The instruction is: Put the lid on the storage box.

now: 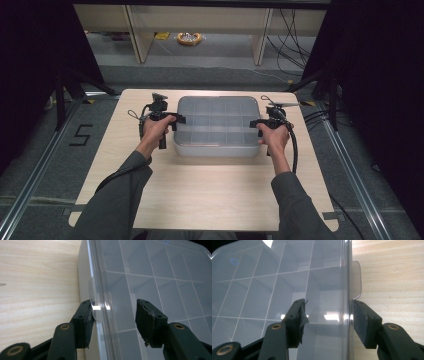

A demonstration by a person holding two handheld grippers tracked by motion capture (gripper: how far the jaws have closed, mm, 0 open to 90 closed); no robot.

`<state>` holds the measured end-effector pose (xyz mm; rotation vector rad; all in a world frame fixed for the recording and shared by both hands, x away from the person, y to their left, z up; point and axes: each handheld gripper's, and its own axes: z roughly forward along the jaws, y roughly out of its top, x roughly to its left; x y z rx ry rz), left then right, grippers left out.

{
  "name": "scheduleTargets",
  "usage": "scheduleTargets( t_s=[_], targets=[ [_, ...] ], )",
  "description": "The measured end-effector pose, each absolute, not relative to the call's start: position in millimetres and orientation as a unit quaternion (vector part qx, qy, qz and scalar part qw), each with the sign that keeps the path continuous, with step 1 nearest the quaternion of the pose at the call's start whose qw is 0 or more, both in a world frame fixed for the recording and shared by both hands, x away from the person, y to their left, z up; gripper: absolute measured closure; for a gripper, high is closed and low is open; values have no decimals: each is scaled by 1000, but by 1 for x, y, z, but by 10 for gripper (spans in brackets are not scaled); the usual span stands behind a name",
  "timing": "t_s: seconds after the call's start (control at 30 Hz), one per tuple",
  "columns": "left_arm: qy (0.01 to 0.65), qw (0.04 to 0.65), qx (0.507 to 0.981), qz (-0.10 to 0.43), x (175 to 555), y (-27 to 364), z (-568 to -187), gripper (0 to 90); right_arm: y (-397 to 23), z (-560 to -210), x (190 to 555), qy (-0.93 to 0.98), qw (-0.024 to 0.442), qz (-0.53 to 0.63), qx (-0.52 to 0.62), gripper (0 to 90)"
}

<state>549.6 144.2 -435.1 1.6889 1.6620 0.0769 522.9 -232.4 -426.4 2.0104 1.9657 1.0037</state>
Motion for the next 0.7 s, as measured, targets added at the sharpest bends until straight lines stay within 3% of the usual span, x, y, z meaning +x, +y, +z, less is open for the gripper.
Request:
scheduleTargets(
  t_s=[0.03, 0.27, 0.37, 0.4, 0.5, 0.7],
  targets=[
    [651, 377, 658, 31, 550, 144, -435, 486, -228, -424, 522, 645, 59, 331, 687, 458],
    [654, 383, 652, 27, 549, 147, -437, 491, -224, -424, 522, 676, 83, 317, 660, 384],
    [651, 382, 655, 21, 548, 148, -436, 478, -226, -423, 522, 692, 78, 317, 645, 383],
    [652, 382, 654, 20, 548, 149, -436, 477, -223, -422, 520, 682, 57, 318, 656, 379],
    [652, 380, 656, 25, 547, 147, -435, 475, -223, -423, 520, 696, 92, 299, 646, 366],
    [659, 389, 643, 27, 547, 150, -436, 478, -220, -421, 521, 699, 76, 297, 646, 345]
  ],
)
